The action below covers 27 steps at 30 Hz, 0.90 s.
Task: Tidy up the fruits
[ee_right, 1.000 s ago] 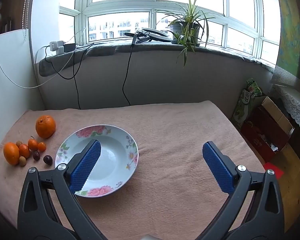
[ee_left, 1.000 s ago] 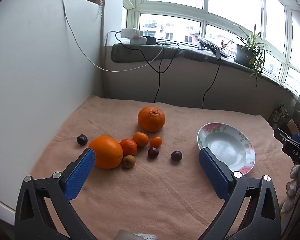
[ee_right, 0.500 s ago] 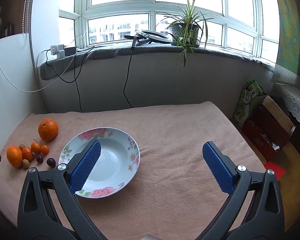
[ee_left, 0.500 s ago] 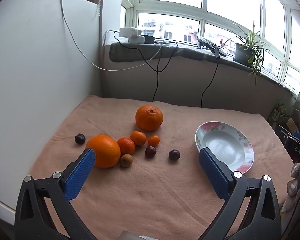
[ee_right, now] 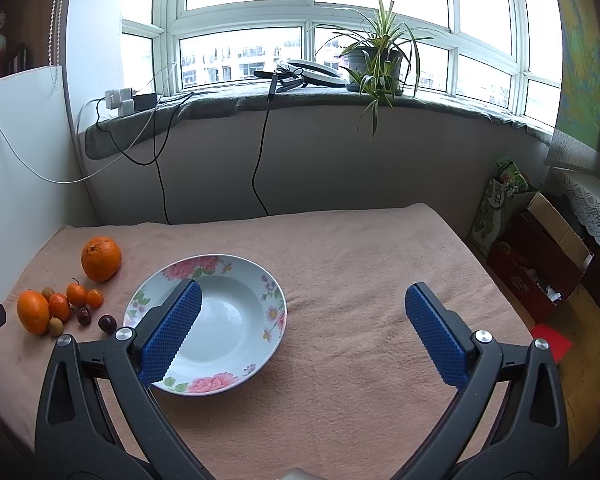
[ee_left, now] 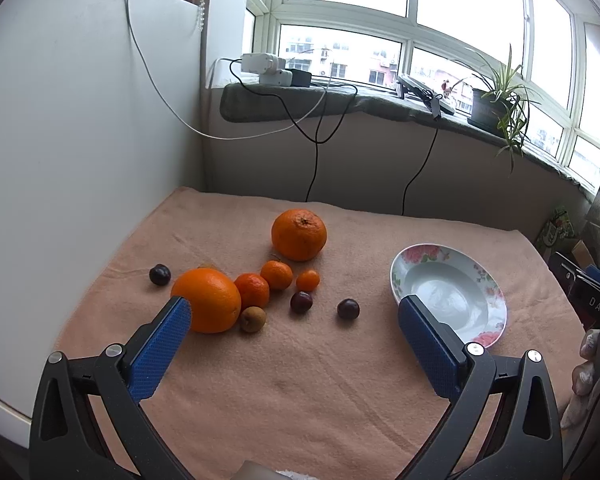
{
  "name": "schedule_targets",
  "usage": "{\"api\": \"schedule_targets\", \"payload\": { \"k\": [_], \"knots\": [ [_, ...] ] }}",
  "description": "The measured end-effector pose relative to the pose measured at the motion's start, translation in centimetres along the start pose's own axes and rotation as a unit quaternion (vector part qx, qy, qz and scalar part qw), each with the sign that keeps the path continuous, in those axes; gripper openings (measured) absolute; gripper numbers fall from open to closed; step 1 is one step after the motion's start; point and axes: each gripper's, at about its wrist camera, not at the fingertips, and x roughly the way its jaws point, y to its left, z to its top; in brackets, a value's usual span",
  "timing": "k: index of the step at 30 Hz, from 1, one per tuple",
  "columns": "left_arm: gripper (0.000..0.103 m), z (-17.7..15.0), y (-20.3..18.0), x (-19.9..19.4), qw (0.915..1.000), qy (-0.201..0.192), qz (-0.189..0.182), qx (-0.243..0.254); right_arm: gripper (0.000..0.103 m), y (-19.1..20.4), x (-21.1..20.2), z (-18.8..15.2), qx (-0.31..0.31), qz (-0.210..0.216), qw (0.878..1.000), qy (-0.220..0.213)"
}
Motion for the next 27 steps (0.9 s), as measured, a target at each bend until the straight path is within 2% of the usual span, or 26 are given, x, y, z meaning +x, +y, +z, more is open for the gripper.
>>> {"api": "schedule_targets", "payload": {
  "k": [27],
  "knots": [
    [0.102, -0.06, 0.05, -0.04, 1.0, 0.002, -0.001, -0.003, 0.103, -0.04, 0.08, -0.04, 0.0, -0.001, 1.0, 0.007]
  ]
}}
